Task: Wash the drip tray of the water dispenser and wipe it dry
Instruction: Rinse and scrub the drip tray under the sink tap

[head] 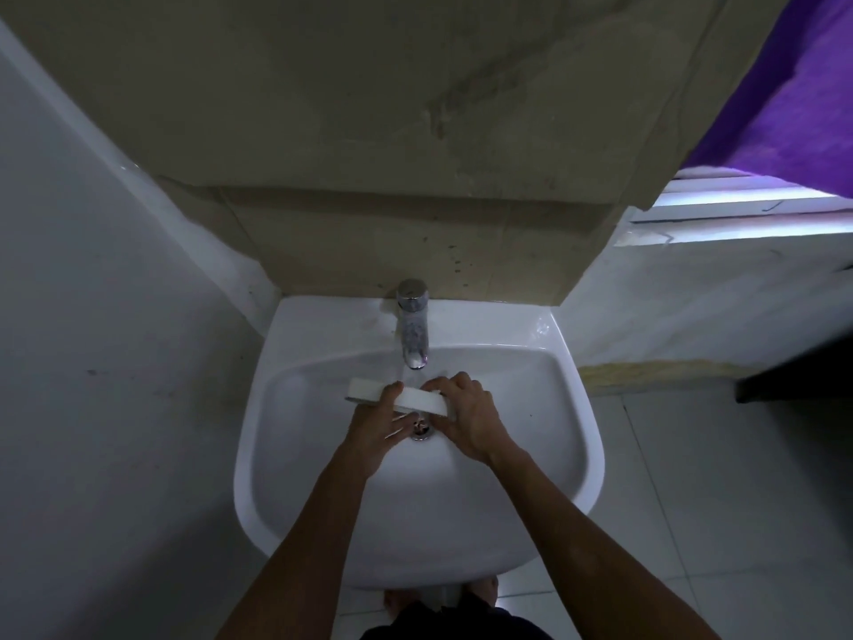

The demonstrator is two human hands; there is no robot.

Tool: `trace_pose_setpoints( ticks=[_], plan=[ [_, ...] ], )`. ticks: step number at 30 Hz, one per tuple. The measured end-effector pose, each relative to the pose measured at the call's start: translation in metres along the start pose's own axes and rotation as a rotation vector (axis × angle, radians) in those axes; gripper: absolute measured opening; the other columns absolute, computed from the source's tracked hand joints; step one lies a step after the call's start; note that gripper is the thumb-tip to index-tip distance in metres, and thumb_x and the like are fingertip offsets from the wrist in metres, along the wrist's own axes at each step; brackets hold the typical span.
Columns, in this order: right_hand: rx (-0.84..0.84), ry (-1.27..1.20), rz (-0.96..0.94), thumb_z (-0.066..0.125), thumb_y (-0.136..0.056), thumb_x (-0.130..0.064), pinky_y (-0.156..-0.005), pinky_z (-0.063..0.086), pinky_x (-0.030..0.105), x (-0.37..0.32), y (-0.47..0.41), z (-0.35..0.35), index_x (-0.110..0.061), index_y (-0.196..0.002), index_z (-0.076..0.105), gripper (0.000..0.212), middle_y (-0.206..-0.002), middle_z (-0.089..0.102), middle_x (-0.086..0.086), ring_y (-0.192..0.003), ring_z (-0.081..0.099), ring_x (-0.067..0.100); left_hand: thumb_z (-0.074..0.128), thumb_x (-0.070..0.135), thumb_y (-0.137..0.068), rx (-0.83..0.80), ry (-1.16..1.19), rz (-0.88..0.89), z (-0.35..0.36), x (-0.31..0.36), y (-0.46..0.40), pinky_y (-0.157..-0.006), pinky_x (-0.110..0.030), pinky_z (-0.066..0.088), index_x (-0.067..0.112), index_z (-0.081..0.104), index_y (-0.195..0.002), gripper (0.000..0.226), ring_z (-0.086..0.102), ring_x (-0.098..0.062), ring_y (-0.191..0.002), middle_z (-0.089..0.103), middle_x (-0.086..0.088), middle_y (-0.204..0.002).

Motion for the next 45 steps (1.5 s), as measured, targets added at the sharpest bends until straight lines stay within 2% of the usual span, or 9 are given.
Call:
trace_pose_setpoints(
  ticks=[3, 5, 10, 15, 21, 25, 36, 41, 45],
  plan=[
    [0.033, -0.163, 0.178, 0.048, -0.08, -0.077, -0.096, 0.045, 0.038, 0.005, 0.0, -0.006, -0.039, -0.119, 0.063, 0.057, -0.124, 0.055, 0.001, -0.11, 0.05, 0.016, 0.06, 0.018, -0.089, 0.012, 0.147, -0.02, -0.003, 0.0, -0.002, -0.079, -0.032, 0.055, 0.006, 0.062, -0.097, 0.015, 0.068, -0.023, -0.086, 0.067, -0.014, -0.098],
    [0.002, -0.325, 0.352, 0.044, -0.088, -0.072, -0.098, 0.047, 0.037, 0.01, 0.001, -0.011, -0.036, -0.127, 0.058, 0.055, -0.13, 0.053, 0.008, -0.107, 0.055, 0.019, 0.056, 0.01, -0.088, -0.021, 0.267, -0.038, -0.004, 0.001, -0.002, -0.083, -0.035, 0.054, 0.007, 0.06, -0.094, 0.008, 0.066, -0.023, -0.091, 0.065, -0.012, -0.102],
    [-0.126, -0.571, 0.516, 0.054, -0.096, -0.05, -0.052, 0.052, 0.027, 0.013, 0.003, -0.014, -0.018, -0.117, 0.061, 0.039, -0.095, 0.07, 0.008, -0.06, 0.067, 0.016, 0.048, 0.002, -0.087, -0.036, 0.434, -0.052, -0.004, -0.001, -0.002, -0.077, -0.037, 0.059, 0.007, 0.057, -0.094, 0.012, 0.064, -0.023, -0.091, 0.062, -0.01, -0.103],
    [0.046, -0.527, 0.395, 0.055, -0.099, -0.036, -0.077, 0.055, 0.043, 0.016, 0.003, -0.014, -0.013, -0.103, 0.061, 0.024, -0.097, 0.069, 0.01, -0.08, 0.065, 0.025, 0.052, 0.017, -0.096, 0.028, 0.293, -0.02, -0.003, -0.005, -0.011, -0.085, -0.04, 0.052, 0.012, 0.059, -0.097, 0.009, 0.064, -0.023, -0.087, 0.064, -0.009, -0.099],
    [0.132, -0.596, 0.31, 0.041, -0.106, -0.026, -0.065, 0.051, 0.038, 0.018, 0.006, -0.02, -0.011, -0.101, 0.062, 0.026, -0.087, 0.064, 0.004, -0.072, 0.059, 0.019, 0.063, 0.015, -0.092, 0.044, 0.253, 0.117, -0.012, -0.006, -0.015, -0.063, -0.034, 0.061, 0.007, 0.052, -0.121, 0.031, 0.071, -0.026, -0.089, 0.069, -0.015, -0.106],
    [0.181, -0.787, 0.37, 0.037, -0.107, -0.022, -0.052, 0.048, 0.022, 0.017, 0.005, -0.024, -0.01, -0.113, 0.06, 0.027, -0.086, 0.06, 0.006, -0.063, 0.057, 0.014, 0.056, 0.017, -0.097, 0.026, 0.305, 0.115, -0.015, -0.011, -0.013, -0.067, -0.033, 0.061, 0.005, 0.052, -0.125, 0.031, 0.069, -0.023, -0.09, 0.066, -0.015, -0.11],
    [-0.124, -1.107, 0.568, 0.04, -0.107, -0.017, -0.07, 0.059, 0.029, 0.011, 0.005, -0.013, -0.009, -0.129, 0.059, 0.03, -0.105, 0.065, 0.014, -0.077, 0.068, 0.023, 0.049, 0.026, -0.101, 0.279, 0.19, 0.283, -0.03, -0.001, -0.006, -0.082, -0.041, 0.052, 0.006, 0.043, -0.132, 0.038, 0.063, -0.029, -0.093, 0.058, -0.015, -0.117],
    [-0.158, -1.152, 0.513, 0.05, -0.099, -0.003, -0.077, 0.059, 0.028, -0.001, 0.002, -0.003, -0.007, -0.129, 0.06, 0.031, -0.098, 0.066, 0.013, -0.074, 0.066, 0.02, 0.047, 0.026, -0.101, 0.334, 0.145, 0.407, -0.043, 0.007, 0.001, -0.071, -0.034, 0.055, 0.01, 0.046, -0.114, 0.02, 0.065, -0.026, -0.085, 0.058, -0.015, -0.111],
    [-0.111, -1.145, 0.504, 0.051, -0.096, 0.003, -0.082, 0.061, 0.03, -0.003, -0.003, -0.002, -0.006, -0.13, 0.058, 0.036, -0.096, 0.064, 0.011, -0.077, 0.067, 0.02, 0.044, 0.021, -0.101, 0.32, 0.184, 0.398, -0.047, 0.007, 0.004, -0.08, -0.039, 0.054, 0.006, 0.045, -0.131, 0.033, 0.065, -0.028, -0.09, 0.057, -0.02, -0.123]
  ],
)
Point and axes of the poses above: each hand's wrist, its own y-axis away from the middle knuckle, its own z-axis out of the palm, x = y × z, the point moved 1 cm from there along -y, towards the middle knuckle
